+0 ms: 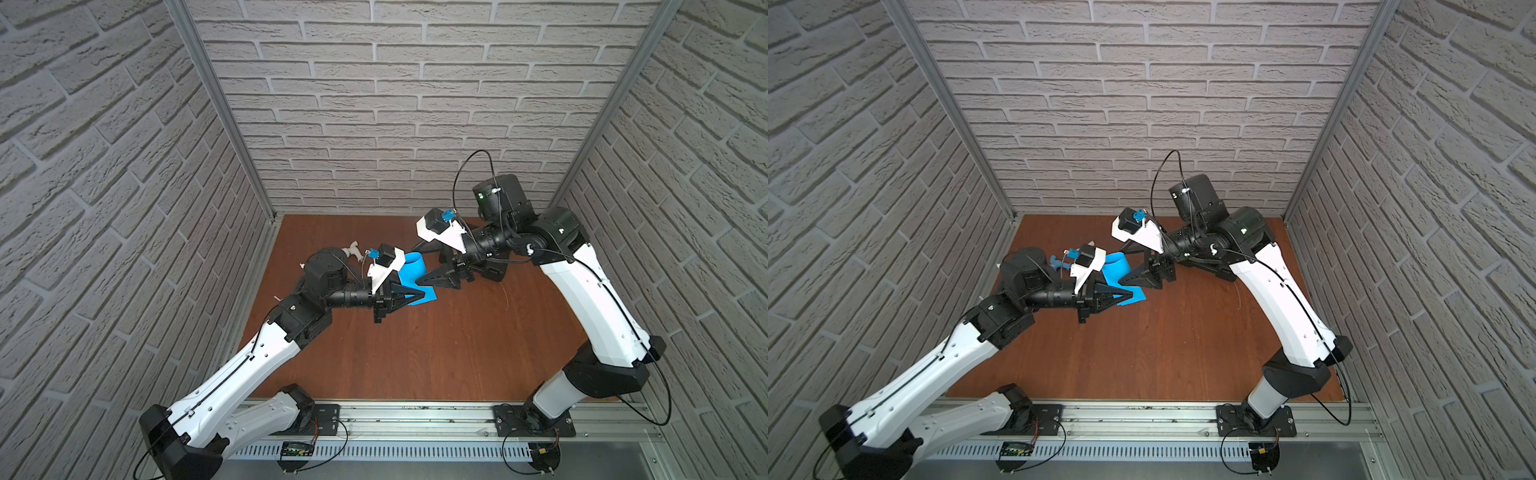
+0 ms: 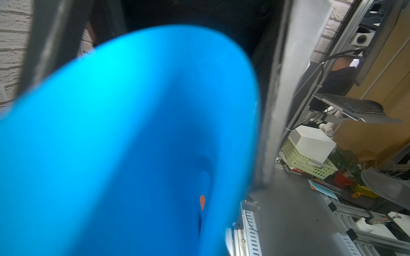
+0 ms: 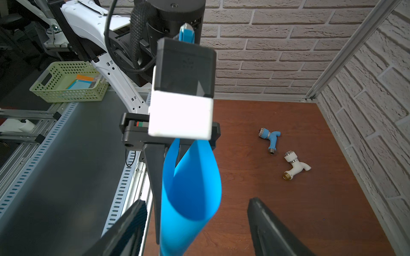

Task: Fold the square paper along the opposite sides
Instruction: Fold the paper.

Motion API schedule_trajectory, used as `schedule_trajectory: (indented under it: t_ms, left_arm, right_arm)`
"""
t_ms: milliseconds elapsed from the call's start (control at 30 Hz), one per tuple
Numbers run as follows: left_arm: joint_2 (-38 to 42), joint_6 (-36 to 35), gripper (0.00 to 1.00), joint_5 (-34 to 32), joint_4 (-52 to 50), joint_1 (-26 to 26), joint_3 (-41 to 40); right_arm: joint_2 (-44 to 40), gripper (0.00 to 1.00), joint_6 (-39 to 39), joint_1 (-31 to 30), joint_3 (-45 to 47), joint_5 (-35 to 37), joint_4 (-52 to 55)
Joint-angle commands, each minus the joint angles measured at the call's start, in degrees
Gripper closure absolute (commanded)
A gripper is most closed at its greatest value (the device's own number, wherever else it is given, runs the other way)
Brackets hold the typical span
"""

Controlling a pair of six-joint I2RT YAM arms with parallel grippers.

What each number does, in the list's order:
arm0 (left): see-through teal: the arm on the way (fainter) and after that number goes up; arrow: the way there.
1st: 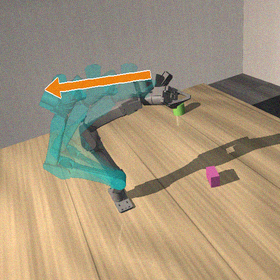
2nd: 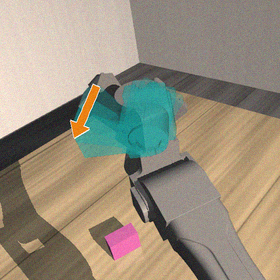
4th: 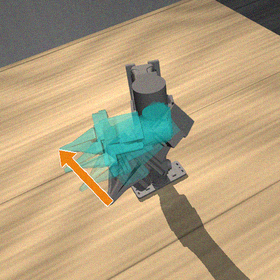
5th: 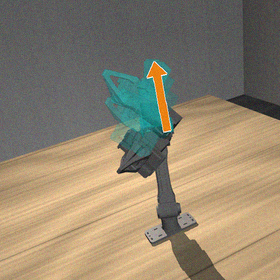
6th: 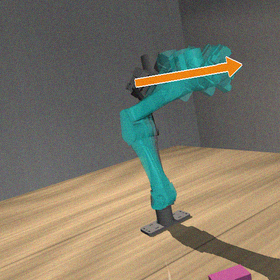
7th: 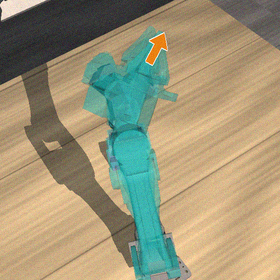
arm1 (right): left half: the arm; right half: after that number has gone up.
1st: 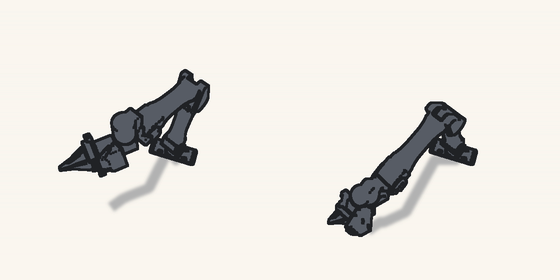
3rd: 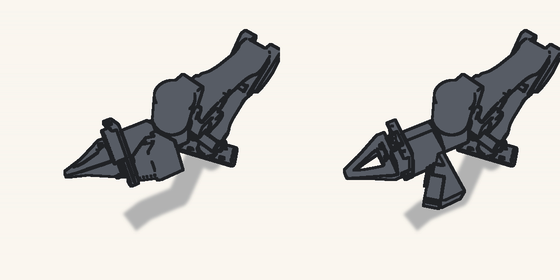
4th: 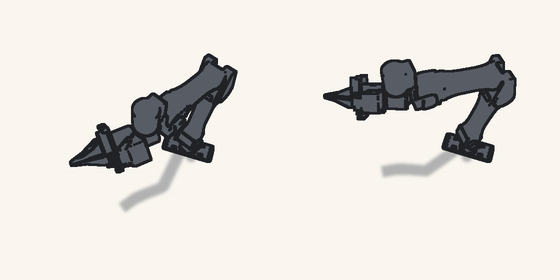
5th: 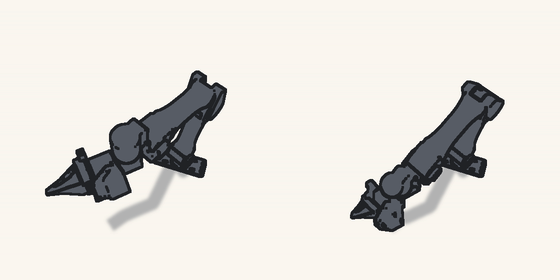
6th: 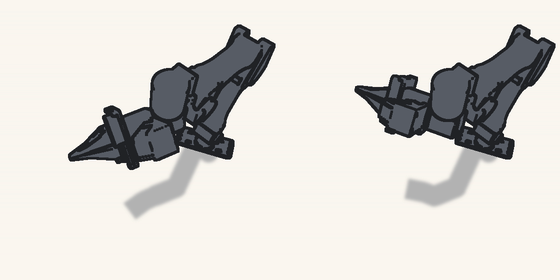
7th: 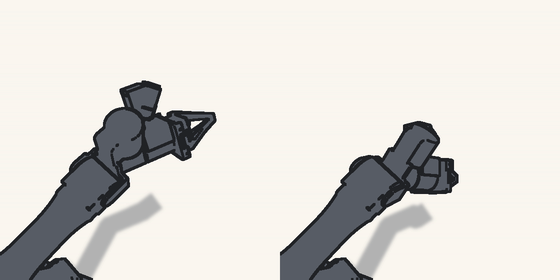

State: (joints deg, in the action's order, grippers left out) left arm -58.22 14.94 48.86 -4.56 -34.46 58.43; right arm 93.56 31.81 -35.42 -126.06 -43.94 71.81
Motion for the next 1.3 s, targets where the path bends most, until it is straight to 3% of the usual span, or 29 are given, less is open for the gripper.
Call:
schedule_trajectory:
  t_ms: [0, 300, 533, 1267]
  left_arm:
    - [-1.43, -1.5, 0.88, 1.32, 0.97, -0.81, 2.12]
    - [-0.79, -3.05, 0.88, -2.0, 1.61, -0.96, 2.08]
    - [0.57, -3.66, 0.88, -4.15, 1.92, -0.97, 1.86]
    - [1.97, -3.78, 0.91, -6.59, 3.76, -0.62, 0.63]
  right_arm:
    - [-0.14, 0.28, -0.69, -0.4, 0.2, -3.24, -1.1]
    - [-1.79, 0.64, -1.01, -0.35, 2.59, -3.0, -2.72]
    - [-2.76, 0.79, -1.74, -0.35, 4.46, -1.1, -4.5]
    - [-6.61, 0.78, -3.51, -0.33, 8.95, 1.52, -8.77]
